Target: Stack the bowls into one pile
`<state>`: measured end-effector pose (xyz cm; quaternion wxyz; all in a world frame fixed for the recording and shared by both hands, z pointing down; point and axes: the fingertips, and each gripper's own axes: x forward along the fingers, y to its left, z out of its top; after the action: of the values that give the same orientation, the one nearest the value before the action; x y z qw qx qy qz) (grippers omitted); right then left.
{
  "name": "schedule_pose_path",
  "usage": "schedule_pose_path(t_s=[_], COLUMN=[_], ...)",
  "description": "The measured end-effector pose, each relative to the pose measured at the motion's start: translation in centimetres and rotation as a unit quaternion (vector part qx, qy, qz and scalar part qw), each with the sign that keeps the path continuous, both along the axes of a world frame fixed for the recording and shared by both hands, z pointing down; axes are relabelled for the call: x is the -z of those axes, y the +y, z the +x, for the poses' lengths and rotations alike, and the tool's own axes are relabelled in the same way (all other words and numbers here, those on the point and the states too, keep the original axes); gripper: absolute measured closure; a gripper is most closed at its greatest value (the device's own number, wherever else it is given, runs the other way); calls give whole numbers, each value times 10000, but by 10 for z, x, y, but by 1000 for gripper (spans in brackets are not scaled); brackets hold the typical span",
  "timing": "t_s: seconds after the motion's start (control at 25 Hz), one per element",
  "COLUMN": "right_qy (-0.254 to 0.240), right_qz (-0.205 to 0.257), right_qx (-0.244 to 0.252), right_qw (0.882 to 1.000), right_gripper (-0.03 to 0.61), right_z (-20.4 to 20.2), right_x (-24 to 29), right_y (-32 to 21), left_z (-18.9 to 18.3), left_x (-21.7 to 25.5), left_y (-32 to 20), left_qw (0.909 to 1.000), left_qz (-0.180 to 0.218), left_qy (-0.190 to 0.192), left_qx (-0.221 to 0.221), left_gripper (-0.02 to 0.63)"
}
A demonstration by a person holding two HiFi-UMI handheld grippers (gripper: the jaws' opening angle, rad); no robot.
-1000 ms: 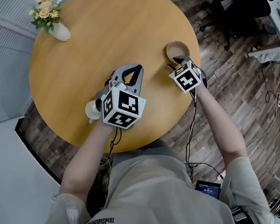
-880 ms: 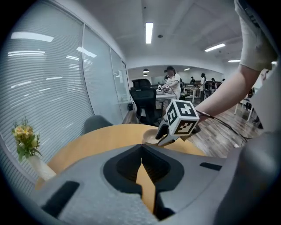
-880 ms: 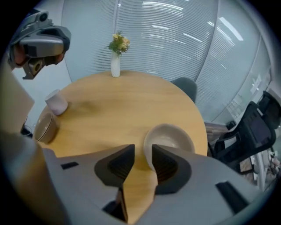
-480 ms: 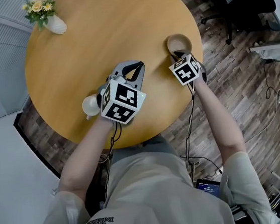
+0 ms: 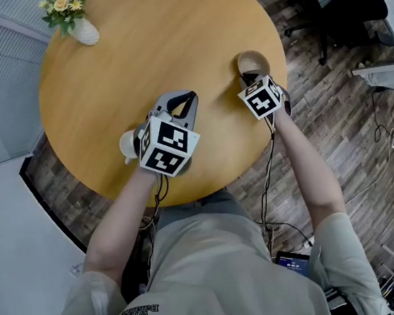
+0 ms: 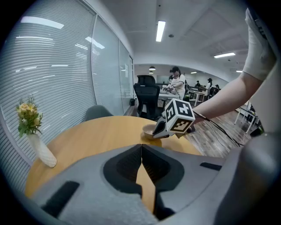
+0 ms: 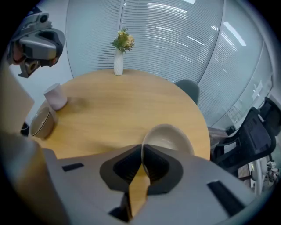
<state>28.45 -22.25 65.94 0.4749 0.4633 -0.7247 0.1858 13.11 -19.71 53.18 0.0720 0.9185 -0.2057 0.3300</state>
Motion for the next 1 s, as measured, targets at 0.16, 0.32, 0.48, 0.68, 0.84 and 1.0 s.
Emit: schedule_pose_path(t_s=[0.16,0.32,0.48,0.68,0.84,1.0], right_qy=[-118,-461,-771,-940,-1149,-1266], right_qz=[71,121,333,747,1064,1403], right_qx=[-24,-157,-165,-92,-110,-33], right_qw=[9999,9987,9963,9927,9876,9820], right_gripper=[543,543,543,543,543,543], right_z=[-7,-23,-42,-61,-75,-87], right_x=[14,34,66,110,148,184], right_y=[1,6,8,3,4,9], left_z=[-12,-22,-27,-38,-54,-67], left_x=[10,30,59,88,112,138], left_y=[4,4,3,0,-2,-3], left_qw=[10000,9997,9985,9963,9939,9906], left_qz=[78,181,410,673,841,1064], left_qy=[-1,117,313,462,583,695], left_qx=[46,129,172,271,420,503], left_gripper=[592,592,592,592,592,592])
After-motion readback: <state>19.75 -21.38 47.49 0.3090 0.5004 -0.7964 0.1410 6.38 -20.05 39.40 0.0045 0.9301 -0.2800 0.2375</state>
